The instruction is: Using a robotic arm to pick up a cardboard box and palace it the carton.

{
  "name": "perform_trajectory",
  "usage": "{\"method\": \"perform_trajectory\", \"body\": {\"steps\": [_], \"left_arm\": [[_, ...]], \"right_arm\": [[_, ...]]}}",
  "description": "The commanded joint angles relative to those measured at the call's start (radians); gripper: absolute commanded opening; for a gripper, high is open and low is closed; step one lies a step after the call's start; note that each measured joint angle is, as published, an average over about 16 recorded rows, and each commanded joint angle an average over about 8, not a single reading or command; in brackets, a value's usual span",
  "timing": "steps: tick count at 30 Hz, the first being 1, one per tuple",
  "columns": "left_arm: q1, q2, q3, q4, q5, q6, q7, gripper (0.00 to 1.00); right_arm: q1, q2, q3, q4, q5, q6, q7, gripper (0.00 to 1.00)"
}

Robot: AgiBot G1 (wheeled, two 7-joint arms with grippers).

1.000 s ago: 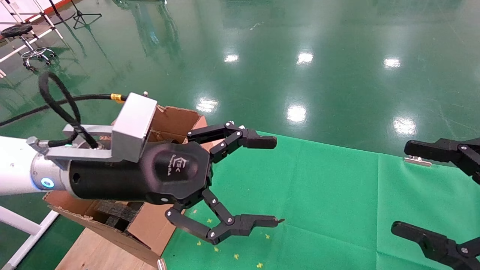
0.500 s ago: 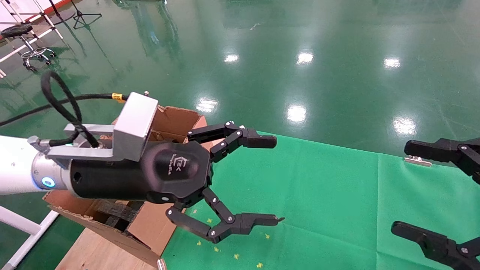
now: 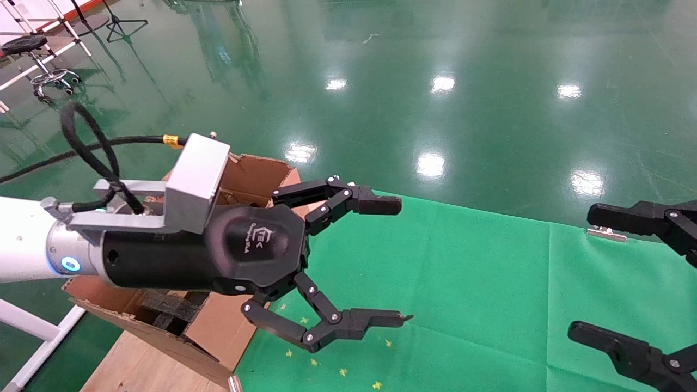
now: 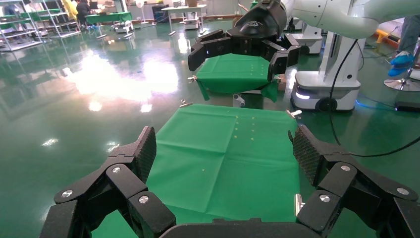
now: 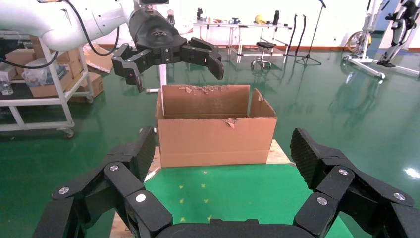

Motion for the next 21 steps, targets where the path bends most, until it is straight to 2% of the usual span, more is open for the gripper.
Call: {"method": "perform_trajectory", "body": {"steps": [1,21], "left_arm": [[0.000,0.000,0.000,0.000,0.000,0.000,0.000,1.00],[-0.001,0.000,0.001,0.001,0.001,0.000,0.000,1.00]], "right_arm": [[0.000,0.000,0.000,0.000,0.000,0.000,0.000,1.00],[0.000,0.000,0.000,0.000,0.000,0.000,0.000,1.00]]}}
